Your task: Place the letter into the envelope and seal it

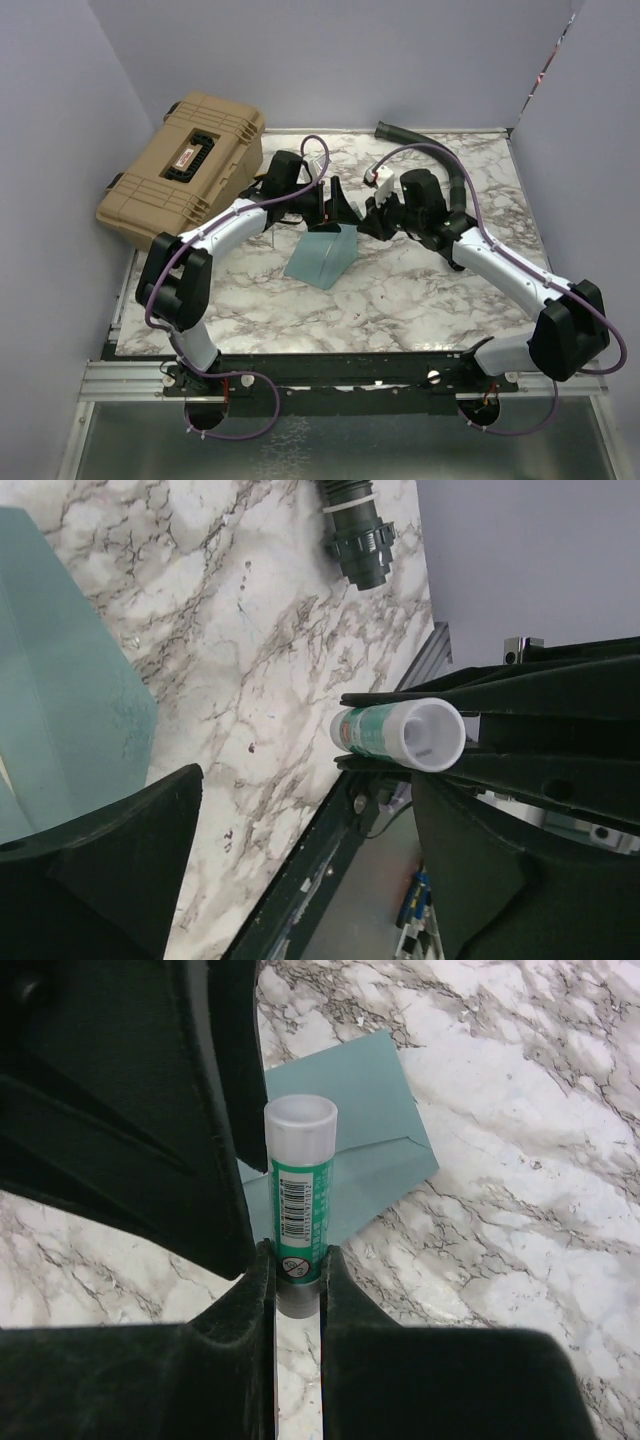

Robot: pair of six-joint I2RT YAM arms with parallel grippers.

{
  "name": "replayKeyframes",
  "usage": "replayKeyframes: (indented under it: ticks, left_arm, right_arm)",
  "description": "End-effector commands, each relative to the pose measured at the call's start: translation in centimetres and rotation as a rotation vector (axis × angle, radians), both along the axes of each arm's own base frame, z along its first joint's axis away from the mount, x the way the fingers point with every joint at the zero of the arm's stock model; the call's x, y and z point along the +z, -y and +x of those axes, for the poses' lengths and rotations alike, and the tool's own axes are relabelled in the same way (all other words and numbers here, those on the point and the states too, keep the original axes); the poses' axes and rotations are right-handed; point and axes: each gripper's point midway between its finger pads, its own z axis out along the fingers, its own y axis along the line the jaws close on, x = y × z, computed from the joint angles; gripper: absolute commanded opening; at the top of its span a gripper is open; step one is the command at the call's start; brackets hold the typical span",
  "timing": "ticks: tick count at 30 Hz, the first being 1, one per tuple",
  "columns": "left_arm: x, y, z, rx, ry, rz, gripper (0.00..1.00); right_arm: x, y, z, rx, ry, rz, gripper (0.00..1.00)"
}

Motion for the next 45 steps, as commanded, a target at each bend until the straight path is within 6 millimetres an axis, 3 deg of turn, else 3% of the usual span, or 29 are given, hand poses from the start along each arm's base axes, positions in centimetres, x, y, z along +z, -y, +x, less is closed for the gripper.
replayKeyframes:
  ticks: [1, 5, 12, 21, 26, 34, 37, 39, 41, 43, 45]
  left_arm:
    - [0.0, 0.9, -0.6, -0.019, -0.116, -0.041, 0.81]
    - [-0.3, 1.0, -0.4, -0.017, -0.138, -0.044, 0.72]
    - [0.9, 0.1, 1.1, 0.029, -0.082, -0.049, 0.73]
    - [-0.4, 0.3, 1.5, 0.051, -0.11, -0.028, 0.69]
    - [-1.3, 0.7, 0.9, 0.039, -0.147, -0.022, 0.6]
    - [-0.6, 1.5, -1.4, -0.052, -0.144, -0.047, 0.37]
    - [-0.5, 1.4, -1.9, -0.073, -0.147, -0.055, 0.2]
    - [-0.5, 1.3, -2.0, -0.075, -0.141, -0.05, 0.01]
    - [-0.6, 1.2, -1.9, -0.068, -0.136, -0.041, 0.0]
    - [-0.6, 1.1, -1.4, -0.049, -0.13, -0.034, 0.0]
    - [-0.4, 0.8, -0.5, -0.014, -0.124, -0.03, 0.0]
  right_arm:
    - [0.1, -1.3, -1.0, 0.136, 0.037, -0.028, 0.01]
    - [-0.5, -1.0, -1.2, 0.14, 0.044, -0.07, 0.01]
    - [-1.1, -0.8, -1.5, 0.139, 0.039, -0.077, 0.01]
    - [-1.4, -1.4, -1.9, 0.166, 0.044, -0.054, 0.01]
    - [-1.6, -1.6, -1.8, 0.172, 0.043, -0.056, 0.01]
    - [-1.5, -2.2, -1.8, 0.167, 0.009, -0.03, 0.0]
    - [-1.6, -2.1, -1.6, 0.155, 0.003, -0.039, 0.01]
    - [-1.6, -2.1, -1.4, 0.141, -0.002, -0.038, 0.01]
    - [-1.5, -2.0, -1.1, 0.099, -0.02, -0.03, 0.01]
    - [-1.3, -1.8, -0.8, 0.056, -0.042, -0.027, 0.1]
    - [-1.1, -1.7, -0.9, 0.019, -0.072, -0.01, 0.32]
